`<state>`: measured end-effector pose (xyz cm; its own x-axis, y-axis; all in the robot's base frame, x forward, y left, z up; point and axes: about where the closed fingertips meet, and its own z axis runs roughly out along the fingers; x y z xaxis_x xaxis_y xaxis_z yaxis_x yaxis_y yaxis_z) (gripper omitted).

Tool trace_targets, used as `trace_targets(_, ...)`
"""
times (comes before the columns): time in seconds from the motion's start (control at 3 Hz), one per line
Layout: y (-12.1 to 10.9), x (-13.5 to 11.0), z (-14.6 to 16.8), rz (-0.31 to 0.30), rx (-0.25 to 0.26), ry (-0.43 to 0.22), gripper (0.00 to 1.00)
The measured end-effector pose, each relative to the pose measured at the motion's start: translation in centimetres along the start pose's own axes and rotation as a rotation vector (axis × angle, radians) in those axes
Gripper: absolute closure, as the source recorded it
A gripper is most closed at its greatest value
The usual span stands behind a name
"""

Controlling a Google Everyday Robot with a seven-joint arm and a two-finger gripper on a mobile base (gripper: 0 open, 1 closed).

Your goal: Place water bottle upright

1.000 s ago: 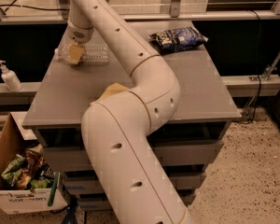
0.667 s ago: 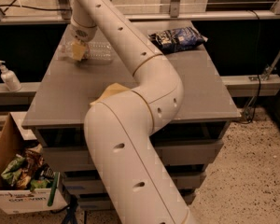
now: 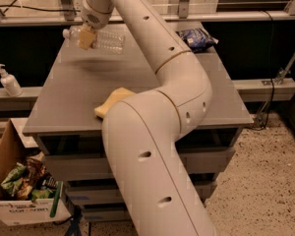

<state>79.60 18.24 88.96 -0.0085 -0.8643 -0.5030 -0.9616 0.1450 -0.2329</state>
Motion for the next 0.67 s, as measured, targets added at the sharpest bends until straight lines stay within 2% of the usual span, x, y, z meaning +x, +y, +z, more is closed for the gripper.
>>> trace_targets(0.33, -1.1, -0.6, -3.2, 0.023, 0.033, -0.139, 1.00)
trace_targets(0.67, -1.9, -0.2, -5.4, 0.057, 0.060, -0.297, 1.00)
